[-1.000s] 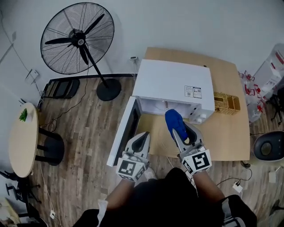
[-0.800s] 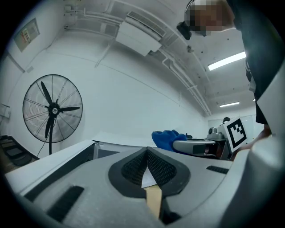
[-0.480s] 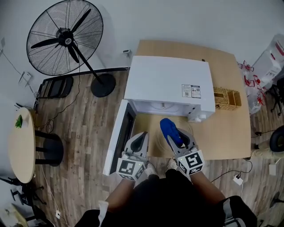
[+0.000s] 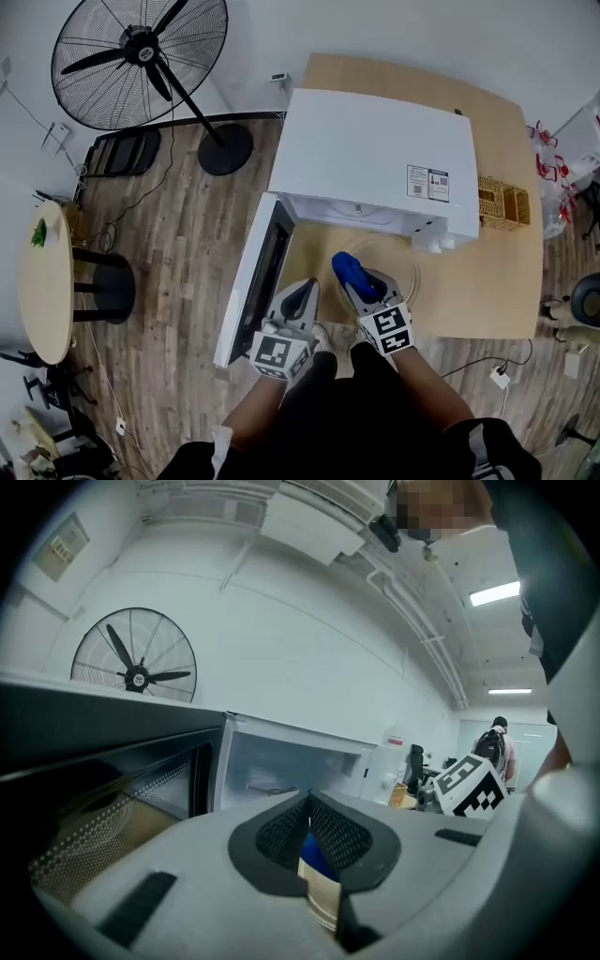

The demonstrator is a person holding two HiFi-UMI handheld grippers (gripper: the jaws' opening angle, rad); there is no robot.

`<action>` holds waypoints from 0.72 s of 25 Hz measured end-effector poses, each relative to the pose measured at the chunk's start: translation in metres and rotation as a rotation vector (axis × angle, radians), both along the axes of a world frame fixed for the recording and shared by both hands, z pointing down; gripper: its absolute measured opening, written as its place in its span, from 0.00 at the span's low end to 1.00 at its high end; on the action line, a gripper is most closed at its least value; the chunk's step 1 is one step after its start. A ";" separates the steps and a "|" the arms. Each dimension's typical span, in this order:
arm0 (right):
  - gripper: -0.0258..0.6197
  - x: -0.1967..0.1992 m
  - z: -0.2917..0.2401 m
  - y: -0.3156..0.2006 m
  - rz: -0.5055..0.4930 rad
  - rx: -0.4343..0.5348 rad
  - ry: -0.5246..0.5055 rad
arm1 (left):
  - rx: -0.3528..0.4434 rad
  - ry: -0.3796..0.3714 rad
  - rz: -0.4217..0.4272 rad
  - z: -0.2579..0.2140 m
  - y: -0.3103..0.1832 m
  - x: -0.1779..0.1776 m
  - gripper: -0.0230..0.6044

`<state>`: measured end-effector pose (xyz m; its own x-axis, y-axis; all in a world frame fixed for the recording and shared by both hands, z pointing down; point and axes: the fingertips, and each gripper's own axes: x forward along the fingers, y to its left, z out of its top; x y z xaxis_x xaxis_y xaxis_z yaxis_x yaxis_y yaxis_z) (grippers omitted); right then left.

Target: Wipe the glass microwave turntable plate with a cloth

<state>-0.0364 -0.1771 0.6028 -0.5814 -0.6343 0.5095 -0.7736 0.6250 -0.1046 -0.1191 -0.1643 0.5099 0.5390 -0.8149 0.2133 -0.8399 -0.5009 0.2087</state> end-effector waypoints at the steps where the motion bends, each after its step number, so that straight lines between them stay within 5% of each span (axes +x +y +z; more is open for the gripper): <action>1: 0.26 -0.003 0.010 0.000 -0.013 -0.013 0.014 | -0.006 -0.002 -0.005 0.004 0.001 -0.001 0.04; 8: 0.27 -0.012 0.070 0.000 -0.088 -0.131 0.159 | -0.034 -0.026 -0.011 0.018 0.007 -0.005 0.04; 18: 0.28 -0.022 0.090 -0.004 -0.167 -0.141 0.284 | -0.051 -0.053 -0.008 0.026 0.013 -0.005 0.04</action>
<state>-0.0583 -0.1814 0.6925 -0.4939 -0.4544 0.7413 -0.6727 0.7399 0.0052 -0.1243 -0.1512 0.5361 0.5196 -0.8062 0.2829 -0.8543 -0.4841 0.1892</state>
